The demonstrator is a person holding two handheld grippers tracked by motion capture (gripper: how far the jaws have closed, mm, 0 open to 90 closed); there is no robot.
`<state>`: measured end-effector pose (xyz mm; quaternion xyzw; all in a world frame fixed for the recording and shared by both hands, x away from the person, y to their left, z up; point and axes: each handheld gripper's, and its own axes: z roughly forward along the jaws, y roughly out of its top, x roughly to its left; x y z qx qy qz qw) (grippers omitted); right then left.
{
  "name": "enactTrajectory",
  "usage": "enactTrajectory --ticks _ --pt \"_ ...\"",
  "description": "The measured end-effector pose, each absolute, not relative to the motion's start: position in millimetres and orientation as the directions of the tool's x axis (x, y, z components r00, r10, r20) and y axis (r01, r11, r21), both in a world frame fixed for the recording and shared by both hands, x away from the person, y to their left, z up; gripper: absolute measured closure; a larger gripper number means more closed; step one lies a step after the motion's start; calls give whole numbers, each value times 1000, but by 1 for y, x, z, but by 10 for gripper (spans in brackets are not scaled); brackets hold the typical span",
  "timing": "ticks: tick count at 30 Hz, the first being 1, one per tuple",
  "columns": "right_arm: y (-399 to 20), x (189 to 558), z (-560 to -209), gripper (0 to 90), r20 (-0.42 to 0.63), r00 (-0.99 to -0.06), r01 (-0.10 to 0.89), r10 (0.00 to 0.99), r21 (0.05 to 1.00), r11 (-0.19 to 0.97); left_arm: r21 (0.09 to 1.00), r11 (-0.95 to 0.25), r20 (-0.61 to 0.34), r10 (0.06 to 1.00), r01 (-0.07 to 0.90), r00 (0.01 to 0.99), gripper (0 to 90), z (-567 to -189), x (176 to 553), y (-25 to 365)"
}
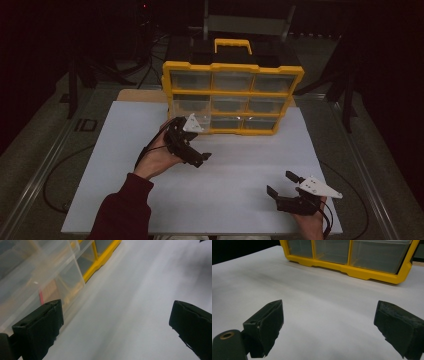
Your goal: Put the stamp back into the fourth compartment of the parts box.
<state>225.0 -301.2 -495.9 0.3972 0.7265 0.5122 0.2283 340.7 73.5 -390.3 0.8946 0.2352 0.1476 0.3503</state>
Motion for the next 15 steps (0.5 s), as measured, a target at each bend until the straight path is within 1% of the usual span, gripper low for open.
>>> enactTrajectory --ticks 4,8,9,12,15 --pt "-301 225 -496 93 75 -581 343 811 925 160 712 -628 110 541 314 834 1 -403 335 81" --pt "-301 225 -496 93 77 -581 346 810 925 160 762 -563 108 597 319 795 1 -426 321 94" --pt "-301 225 -496 93 77 -581 346 810 925 160 762 -563 108 597 319 795 1 -426 321 94" --pt "-301 225 -496 93 75 -582 344 810 925 161 789 -518 99 639 332 762 1 -447 309 105" --pt "-301 225 -496 93 77 -582 346 810 925 160 791 -503 97 666 350 739 1 -463 300 115"
